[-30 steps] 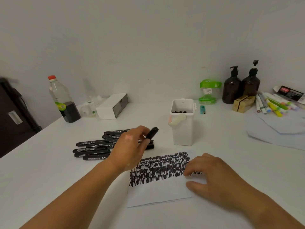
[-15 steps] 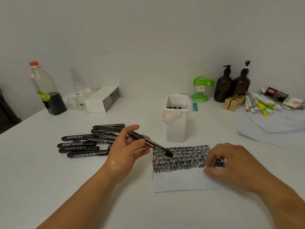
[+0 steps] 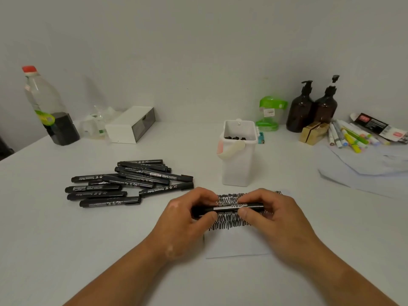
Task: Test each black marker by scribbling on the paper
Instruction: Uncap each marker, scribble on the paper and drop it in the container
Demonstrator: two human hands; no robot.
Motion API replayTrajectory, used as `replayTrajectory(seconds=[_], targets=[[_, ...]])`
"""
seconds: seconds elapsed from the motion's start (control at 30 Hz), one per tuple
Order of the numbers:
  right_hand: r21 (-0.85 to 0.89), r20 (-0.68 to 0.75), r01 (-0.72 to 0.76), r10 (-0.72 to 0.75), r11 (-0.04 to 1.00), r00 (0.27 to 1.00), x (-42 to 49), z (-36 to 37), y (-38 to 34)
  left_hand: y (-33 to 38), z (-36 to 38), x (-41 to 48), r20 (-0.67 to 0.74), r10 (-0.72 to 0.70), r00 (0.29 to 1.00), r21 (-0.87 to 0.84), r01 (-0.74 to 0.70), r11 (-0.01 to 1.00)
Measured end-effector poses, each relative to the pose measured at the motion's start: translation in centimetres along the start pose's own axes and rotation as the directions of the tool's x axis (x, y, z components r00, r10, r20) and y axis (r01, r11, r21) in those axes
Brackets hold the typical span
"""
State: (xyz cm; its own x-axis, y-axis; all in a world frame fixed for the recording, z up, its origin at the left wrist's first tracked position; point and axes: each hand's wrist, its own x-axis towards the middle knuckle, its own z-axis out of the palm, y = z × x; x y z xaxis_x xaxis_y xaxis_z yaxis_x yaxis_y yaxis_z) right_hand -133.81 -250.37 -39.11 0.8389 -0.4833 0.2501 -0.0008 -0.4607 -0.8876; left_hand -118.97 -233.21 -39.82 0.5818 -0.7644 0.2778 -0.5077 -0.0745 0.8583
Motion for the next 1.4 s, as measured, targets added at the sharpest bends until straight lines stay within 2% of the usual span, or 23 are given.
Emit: replayTrajectory(seconds=[0.1,0.3,0.43,0.67,1.0,1.1,1.2,1.3,1.4], targets=[[0.032,-0.009,0.005,-0.005,0.999,1.0,0.0,0.2,-0.3,0.4,0.3,-0.2,0.096,0.09,0.991,0.174,-0.106,0.979],[0.151,-0.003,0.02,-0.02,0.988,1.0,-0.1,0.6,-1.1,1.2,0.6,-0.4,0.213,0.202,0.956,0.301,-0.261,0.917],[0.289,0.094,-0.029,0.001,0.957,0.996,-0.3,1.5,-1.3,2.0,0.7,-0.6,0.223,0.239,0.945,0.298,-0.3,0.906],[0.381,0.136,-0.086,0.036,0.92,0.99,-0.8,1.8,-1.8,2.8,0.9,-1.0,0.252,0.214,0.944,0.272,-0.282,0.92],[0.411,0.197,-0.063,-0.021,0.909,0.98,-1.1,1.3,-2.5,3.0,0.8,-1.3,0.258,0.25,0.933,0.261,-0.316,0.912],[0.373,0.155,-0.017,-0.045,0.928,0.987,-1.0,1.4,-2.4,2.7,0.9,-1.2,0.228,0.277,0.934,0.26,-0.332,0.907],[0.316,0.012,0.041,-0.047,0.948,0.999,-0.6,1.1,-2.2,2.0,0.6,-0.8,0.195,0.24,0.951,0.332,-0.294,0.896],[0.505,-0.098,-0.02,0.08,0.863,0.992,0.0,0.2,-1.6,0.9,-1.3,-0.4,0.154,0.157,0.976,0.398,-0.206,0.894],[0.546,-0.098,-0.077,0.154,0.834,0.983,0.0,-0.4,-1.2,-0.5,-3.2,-0.3,0.222,0.059,0.973,0.481,-0.162,0.861]])
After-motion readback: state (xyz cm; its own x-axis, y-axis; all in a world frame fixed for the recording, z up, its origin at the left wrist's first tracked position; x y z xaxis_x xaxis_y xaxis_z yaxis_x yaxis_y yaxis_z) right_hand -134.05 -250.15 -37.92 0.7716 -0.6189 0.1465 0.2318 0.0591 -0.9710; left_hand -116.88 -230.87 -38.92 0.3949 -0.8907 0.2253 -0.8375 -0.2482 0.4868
